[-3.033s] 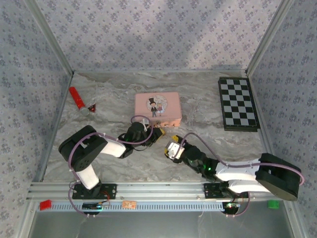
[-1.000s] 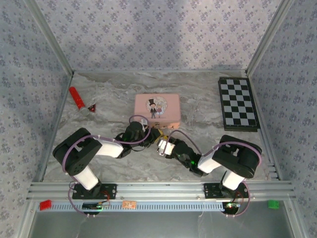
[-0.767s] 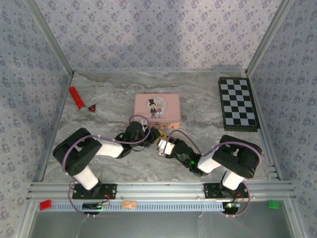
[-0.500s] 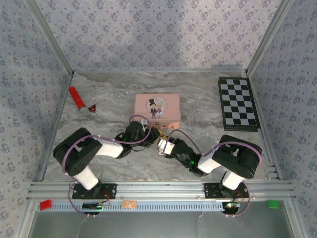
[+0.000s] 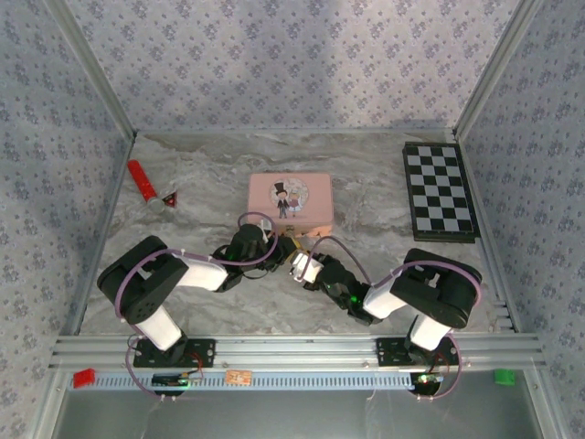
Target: Unlock the padlock with the key
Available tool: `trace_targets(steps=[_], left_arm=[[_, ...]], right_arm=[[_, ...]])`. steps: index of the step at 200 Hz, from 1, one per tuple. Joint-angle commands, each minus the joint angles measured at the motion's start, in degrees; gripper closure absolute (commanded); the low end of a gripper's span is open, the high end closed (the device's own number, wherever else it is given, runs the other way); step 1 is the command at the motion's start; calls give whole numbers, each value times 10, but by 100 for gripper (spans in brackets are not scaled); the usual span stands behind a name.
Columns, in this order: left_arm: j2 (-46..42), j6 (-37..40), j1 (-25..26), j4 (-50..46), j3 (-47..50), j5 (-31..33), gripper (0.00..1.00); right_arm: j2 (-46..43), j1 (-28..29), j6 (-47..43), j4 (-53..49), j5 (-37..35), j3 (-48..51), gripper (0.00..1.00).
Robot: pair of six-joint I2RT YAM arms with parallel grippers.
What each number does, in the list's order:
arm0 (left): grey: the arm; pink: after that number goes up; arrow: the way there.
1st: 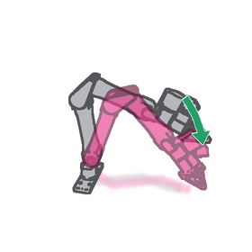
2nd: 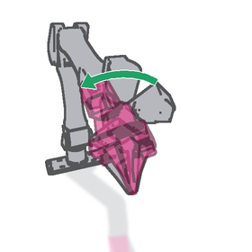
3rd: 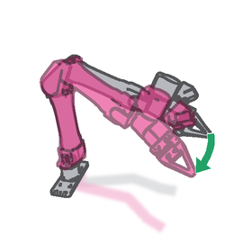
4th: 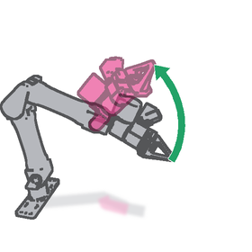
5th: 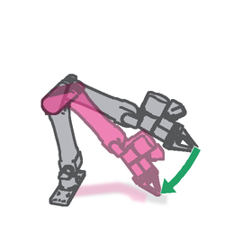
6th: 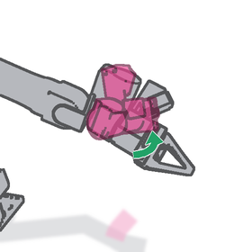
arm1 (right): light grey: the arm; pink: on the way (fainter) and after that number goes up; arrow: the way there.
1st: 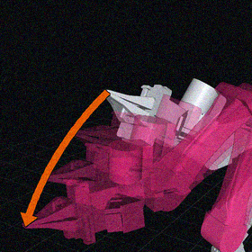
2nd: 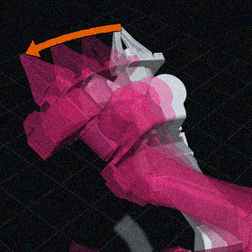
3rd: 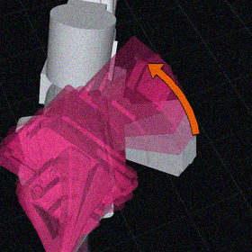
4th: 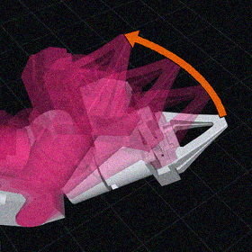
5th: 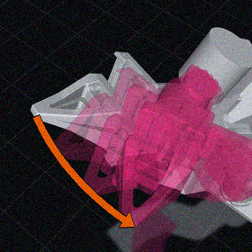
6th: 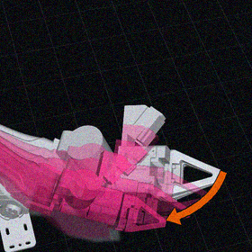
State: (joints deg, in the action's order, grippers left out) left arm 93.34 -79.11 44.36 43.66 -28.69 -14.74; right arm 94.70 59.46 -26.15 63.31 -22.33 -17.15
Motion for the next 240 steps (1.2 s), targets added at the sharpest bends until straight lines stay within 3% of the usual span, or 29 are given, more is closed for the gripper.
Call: trace_targets(steps=[1, 98, 167, 240], left_arm=[[-28, 15, 7, 46, -11, -13, 99], [-30, 18, 6, 47, -15, -13, 100], [-29, 25, 5, 52, -12, -9, 100], [-19, 26, 5, 62, -8, -6, 100]], right_arm=[[8, 0, 32, 18, -22, -14, 90], [-6, -15, 122, 10, -19, -13, 92], [-101, -25, 366, -112, 12, -29, 96], [-150, -50, 610, -174, 31, -2, 100]])
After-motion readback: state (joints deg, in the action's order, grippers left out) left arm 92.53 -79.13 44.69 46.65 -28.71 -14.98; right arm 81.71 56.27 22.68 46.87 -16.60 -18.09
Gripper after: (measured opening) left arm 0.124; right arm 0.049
